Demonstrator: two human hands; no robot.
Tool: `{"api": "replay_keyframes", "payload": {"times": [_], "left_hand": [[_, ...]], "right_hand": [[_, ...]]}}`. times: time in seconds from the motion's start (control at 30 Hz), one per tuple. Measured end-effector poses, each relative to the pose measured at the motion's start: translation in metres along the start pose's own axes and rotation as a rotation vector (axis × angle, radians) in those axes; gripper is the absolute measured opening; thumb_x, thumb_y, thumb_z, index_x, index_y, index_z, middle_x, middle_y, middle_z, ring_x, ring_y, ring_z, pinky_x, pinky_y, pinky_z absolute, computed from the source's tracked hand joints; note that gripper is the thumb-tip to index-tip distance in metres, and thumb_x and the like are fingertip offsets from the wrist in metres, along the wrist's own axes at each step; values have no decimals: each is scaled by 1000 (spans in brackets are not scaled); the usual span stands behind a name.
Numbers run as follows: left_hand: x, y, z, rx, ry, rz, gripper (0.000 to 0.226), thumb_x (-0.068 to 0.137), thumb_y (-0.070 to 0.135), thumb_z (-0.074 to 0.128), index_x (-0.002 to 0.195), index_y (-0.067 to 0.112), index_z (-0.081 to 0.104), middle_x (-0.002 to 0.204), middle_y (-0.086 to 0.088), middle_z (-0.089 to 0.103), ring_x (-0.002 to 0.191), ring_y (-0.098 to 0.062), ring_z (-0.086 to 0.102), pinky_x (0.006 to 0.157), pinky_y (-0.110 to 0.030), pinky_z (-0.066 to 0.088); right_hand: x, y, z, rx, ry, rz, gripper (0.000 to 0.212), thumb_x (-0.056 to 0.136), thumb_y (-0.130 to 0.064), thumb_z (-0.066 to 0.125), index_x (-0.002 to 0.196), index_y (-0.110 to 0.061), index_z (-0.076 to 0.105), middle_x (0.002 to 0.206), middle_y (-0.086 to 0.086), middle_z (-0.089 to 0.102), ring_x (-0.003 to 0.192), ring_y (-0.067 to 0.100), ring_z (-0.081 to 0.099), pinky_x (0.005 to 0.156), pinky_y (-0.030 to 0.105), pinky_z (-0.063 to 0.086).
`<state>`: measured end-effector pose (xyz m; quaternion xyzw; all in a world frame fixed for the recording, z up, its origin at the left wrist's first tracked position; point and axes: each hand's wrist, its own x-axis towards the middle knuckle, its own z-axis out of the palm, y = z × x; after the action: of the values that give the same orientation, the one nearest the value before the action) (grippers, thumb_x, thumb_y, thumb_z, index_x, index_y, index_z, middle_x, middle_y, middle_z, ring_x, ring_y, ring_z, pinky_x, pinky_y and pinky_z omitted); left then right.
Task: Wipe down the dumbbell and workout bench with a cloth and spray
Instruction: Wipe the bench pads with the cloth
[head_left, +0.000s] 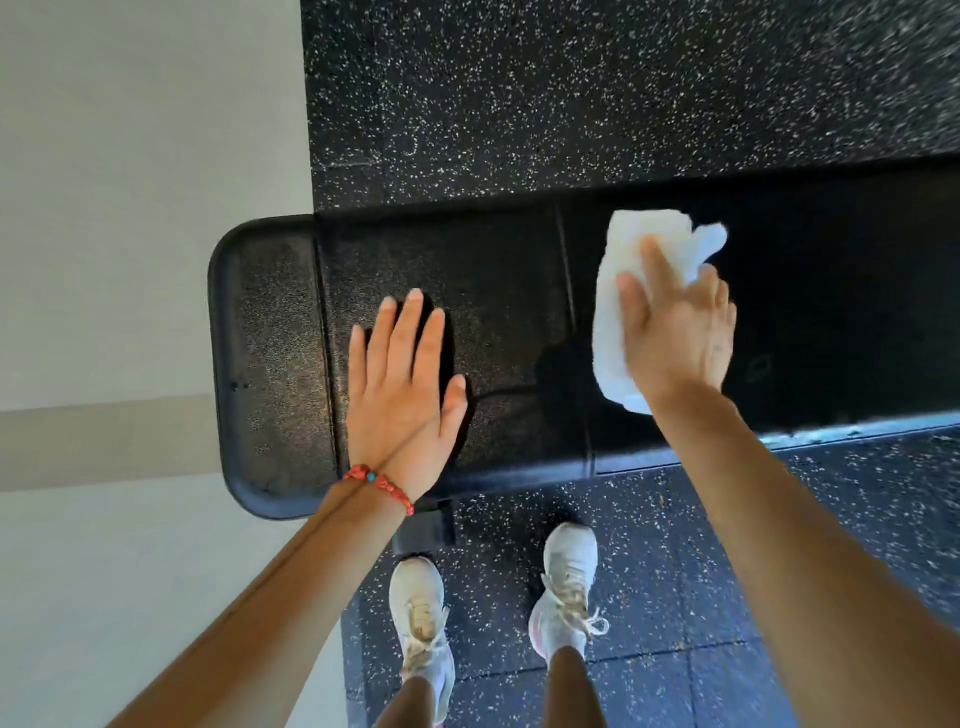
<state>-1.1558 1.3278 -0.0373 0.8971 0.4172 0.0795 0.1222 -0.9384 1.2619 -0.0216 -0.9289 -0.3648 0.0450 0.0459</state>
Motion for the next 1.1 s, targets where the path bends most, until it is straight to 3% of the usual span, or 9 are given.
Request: {"api": "replay_keyframes", "payload": {"times": [0.17, 0.27, 0.43, 0.57, 0.67, 0.93, 1.03, 1.1], "left_hand": [[26, 41, 15, -2, -28, -7, 55, 90, 32, 34, 139, 6, 41, 149, -15, 34, 138, -32, 24, 113, -49, 13], [34, 60, 26, 0, -26, -48, 56, 90, 33, 34, 138, 6, 42, 148, -15, 36, 137, -33, 27, 112, -49, 13], [33, 64, 33, 64, -34, -82, 57, 89, 33, 35, 139, 7, 40, 149, -15, 35, 138, -32, 26, 113, -50, 14], [34, 66, 33, 86, -29, -79, 55, 90, 33, 36, 138, 6, 41, 148, -16, 36, 137, -34, 28, 113, -51, 16], [33, 67, 34, 97, -5, -88, 54, 90, 32, 37, 137, 5, 42, 147, -17, 37, 136, -35, 30, 113, -52, 16], [48, 93, 40, 82, 11, -111, 53, 90, 33, 38, 136, 7, 44, 145, -17, 39, 135, -36, 31, 112, -54, 16], [48, 93, 41, 95, 19, -120, 53, 90, 32, 37, 136, 7, 44, 144, -18, 40, 135, -37, 31, 112, -54, 16], [48, 92, 40, 99, 11, -123, 54, 90, 32, 37, 136, 6, 44, 145, -18, 39, 135, -37, 31, 112, -53, 16]], "right_hand": [[-31, 7, 14, 52, 99, 34, 47, 87, -40, 40, 121, -14, 59, 83, 26, 56, 69, 37, 54, 62, 38, 43], [-23, 2, 13, 83, 103, 35, 51, 82, -42, 42, 119, -11, 60, 80, 22, 57, 67, 34, 54, 60, 35, 43], [18, -4, 9, 125, 86, -112, 47, 84, -42, 47, 119, -13, 58, 83, 20, 55, 74, 35, 53, 65, 38, 43], [58, -9, 4, 119, -77, -282, 50, 92, -45, 42, 136, -21, 40, 112, 17, 48, 99, 32, 44, 85, 38, 33], [60, -2, 6, 124, -59, -352, 49, 92, -47, 41, 133, -21, 43, 108, 16, 49, 98, 32, 45, 84, 39, 33], [108, 100, -13, 82, 4, -55, 48, 93, -46, 41, 131, -19, 46, 115, 23, 50, 104, 35, 46, 89, 40, 32], [95, 75, -8, 73, 23, 18, 48, 91, -42, 47, 130, -14, 47, 109, 25, 52, 98, 37, 48, 80, 42, 35], [71, 41, -2, 180, 118, -65, 48, 81, -36, 61, 116, -4, 51, 87, 27, 56, 75, 41, 53, 63, 43, 42]]}}
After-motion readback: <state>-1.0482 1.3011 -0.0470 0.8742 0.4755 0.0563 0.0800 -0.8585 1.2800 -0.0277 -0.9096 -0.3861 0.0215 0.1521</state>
